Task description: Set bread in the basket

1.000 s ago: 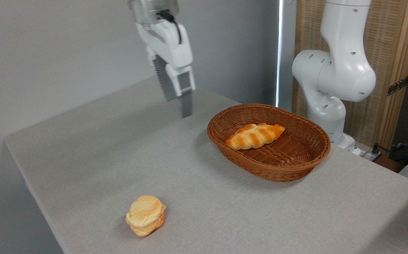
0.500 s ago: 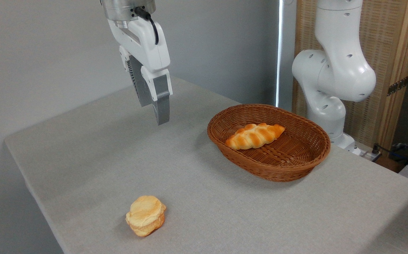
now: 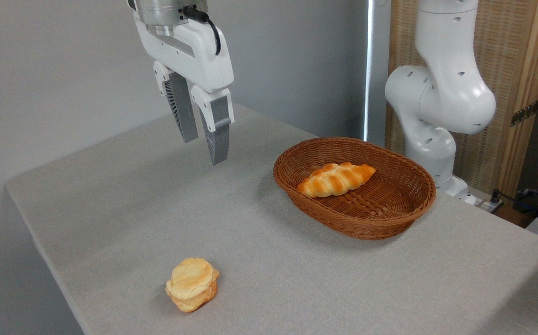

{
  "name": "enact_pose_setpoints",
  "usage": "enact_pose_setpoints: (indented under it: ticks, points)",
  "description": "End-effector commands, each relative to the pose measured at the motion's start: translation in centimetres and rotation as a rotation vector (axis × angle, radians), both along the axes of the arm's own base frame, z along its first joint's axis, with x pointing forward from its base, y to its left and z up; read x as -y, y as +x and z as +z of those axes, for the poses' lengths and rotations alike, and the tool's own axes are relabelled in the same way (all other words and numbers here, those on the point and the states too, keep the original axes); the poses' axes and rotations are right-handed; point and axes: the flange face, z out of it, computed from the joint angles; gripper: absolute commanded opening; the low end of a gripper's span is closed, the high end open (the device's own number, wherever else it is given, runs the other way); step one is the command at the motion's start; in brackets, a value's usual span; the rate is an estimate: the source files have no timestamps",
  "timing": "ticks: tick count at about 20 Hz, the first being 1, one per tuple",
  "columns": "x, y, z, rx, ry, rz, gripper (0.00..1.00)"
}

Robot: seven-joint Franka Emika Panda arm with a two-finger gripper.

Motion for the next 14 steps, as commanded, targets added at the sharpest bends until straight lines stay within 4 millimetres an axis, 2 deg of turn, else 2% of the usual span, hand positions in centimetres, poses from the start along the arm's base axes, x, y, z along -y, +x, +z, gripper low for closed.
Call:
enact_pose_setpoints:
  ticks: [1, 14]
  points:
    - [-0.57, -0.13, 0.28, -0.009, 0.053, 0.023, 1.00]
    - [-0.92, -0.23, 0.36, -0.013, 0.061, 0.026, 1.00]
